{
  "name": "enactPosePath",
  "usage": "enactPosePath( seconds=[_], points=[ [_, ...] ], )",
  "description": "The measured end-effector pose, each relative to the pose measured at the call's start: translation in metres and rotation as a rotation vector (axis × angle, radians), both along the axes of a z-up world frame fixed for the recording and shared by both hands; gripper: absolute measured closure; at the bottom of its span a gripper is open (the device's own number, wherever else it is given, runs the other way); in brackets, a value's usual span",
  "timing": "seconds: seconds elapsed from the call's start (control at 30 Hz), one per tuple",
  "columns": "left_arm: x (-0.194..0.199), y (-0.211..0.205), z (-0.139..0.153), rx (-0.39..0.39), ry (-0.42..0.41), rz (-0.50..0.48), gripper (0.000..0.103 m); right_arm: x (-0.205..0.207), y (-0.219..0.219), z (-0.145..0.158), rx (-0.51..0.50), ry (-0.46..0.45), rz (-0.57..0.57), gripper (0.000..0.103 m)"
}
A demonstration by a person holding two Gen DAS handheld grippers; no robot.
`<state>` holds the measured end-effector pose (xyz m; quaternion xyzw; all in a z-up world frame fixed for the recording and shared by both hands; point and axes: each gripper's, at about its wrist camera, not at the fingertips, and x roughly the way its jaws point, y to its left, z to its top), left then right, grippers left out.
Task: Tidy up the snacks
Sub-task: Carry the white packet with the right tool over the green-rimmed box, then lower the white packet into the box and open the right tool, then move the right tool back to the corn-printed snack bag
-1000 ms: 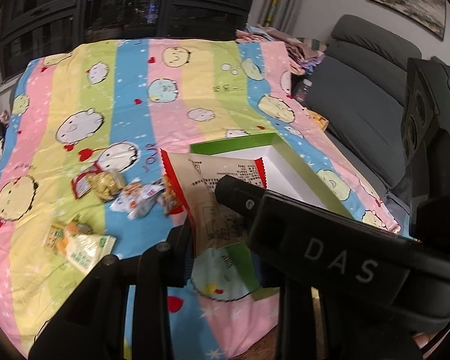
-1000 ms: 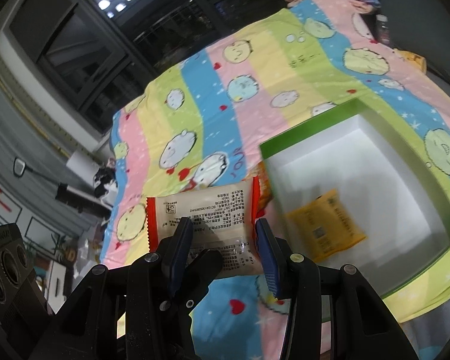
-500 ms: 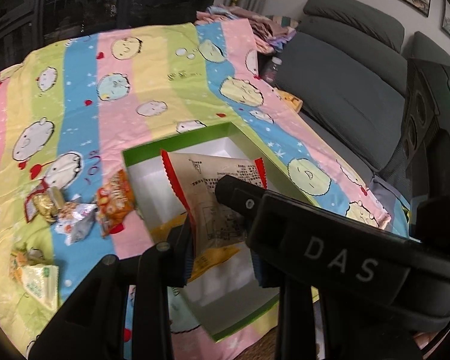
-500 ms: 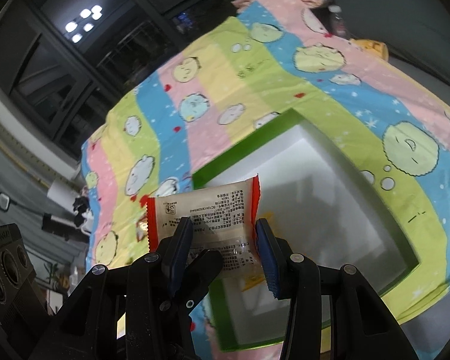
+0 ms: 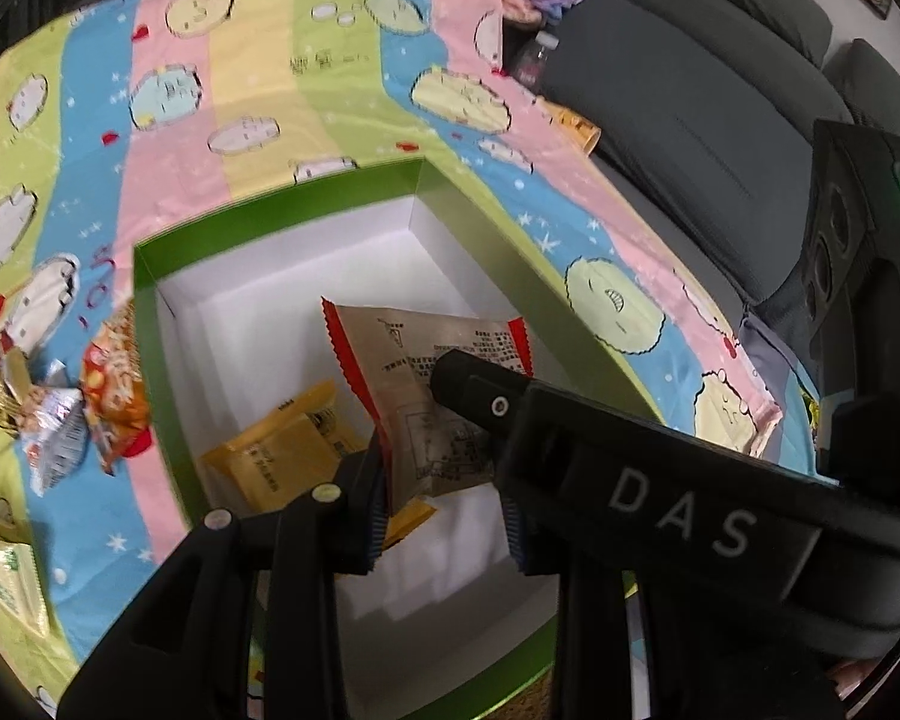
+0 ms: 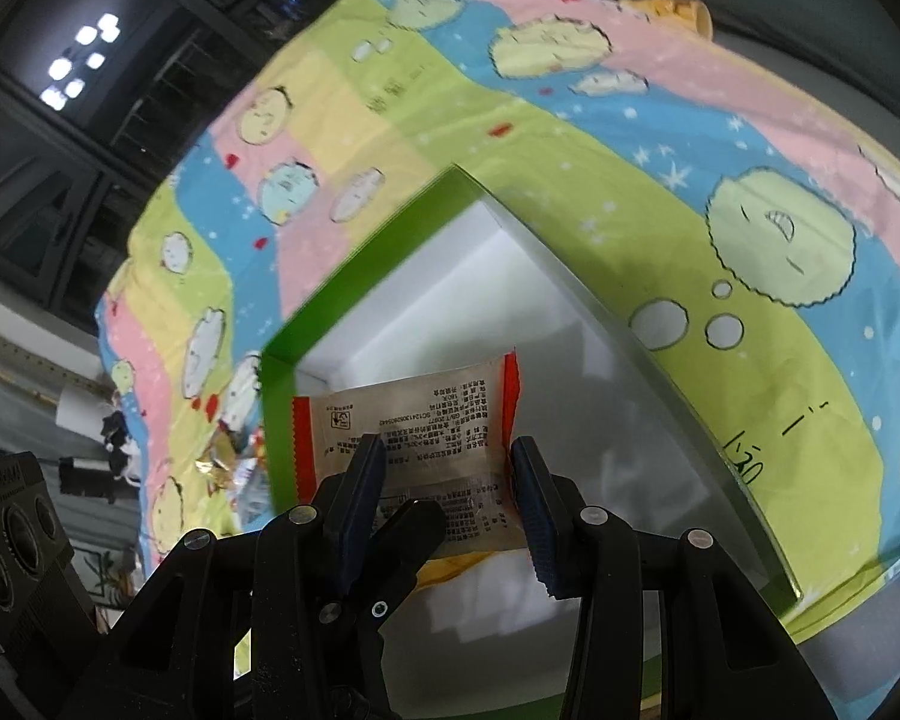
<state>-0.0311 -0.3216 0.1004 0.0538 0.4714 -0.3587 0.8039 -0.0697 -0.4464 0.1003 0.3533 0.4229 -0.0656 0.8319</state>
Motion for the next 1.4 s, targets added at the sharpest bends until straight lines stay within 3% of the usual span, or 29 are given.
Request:
enactPosePath(
  seconds=[0.13,0.8,0.9,0.97,1.07,1.2,1.4],
  points=[
    [0.007,-0.004,-0.011,0.002,0.066,0.0,0.073,0.006,-0.005,-0.011,0.016,0.056,-0.005,0.057],
    [0.018,-0.01,-0.045,0.011,0.202,-0.012,0.073,0.016,-0.011,-0.039,-0.001,0.172,-0.039,0.057],
    [0.015,-0.005,-0.044,0.006,0.197,-0.01,0.071,0.017,-0.005,-0.037,-0.078,0.195,-0.033,0.057],
    [0.014,0.002,-0.038,-0.013,0.2,-0.004,0.068,0.014,-0.001,-0.031,-0.099,0.186,-0.039,0.056],
    [0.009,0.018,-0.021,-0.066,0.186,-0.007,0.059,0.009,0.005,-0.017,-0.139,0.155,-0.05,0.043],
    [0.003,0.046,0.007,-0.084,0.115,0.016,0.051,0.001,0.027,0.013,-0.247,0.093,-0.039,0.037],
    [-0.004,0.126,0.046,-0.155,0.005,0.119,0.031,-0.006,0.069,0.054,-0.312,-0.017,0.023,0.033]
  ],
)
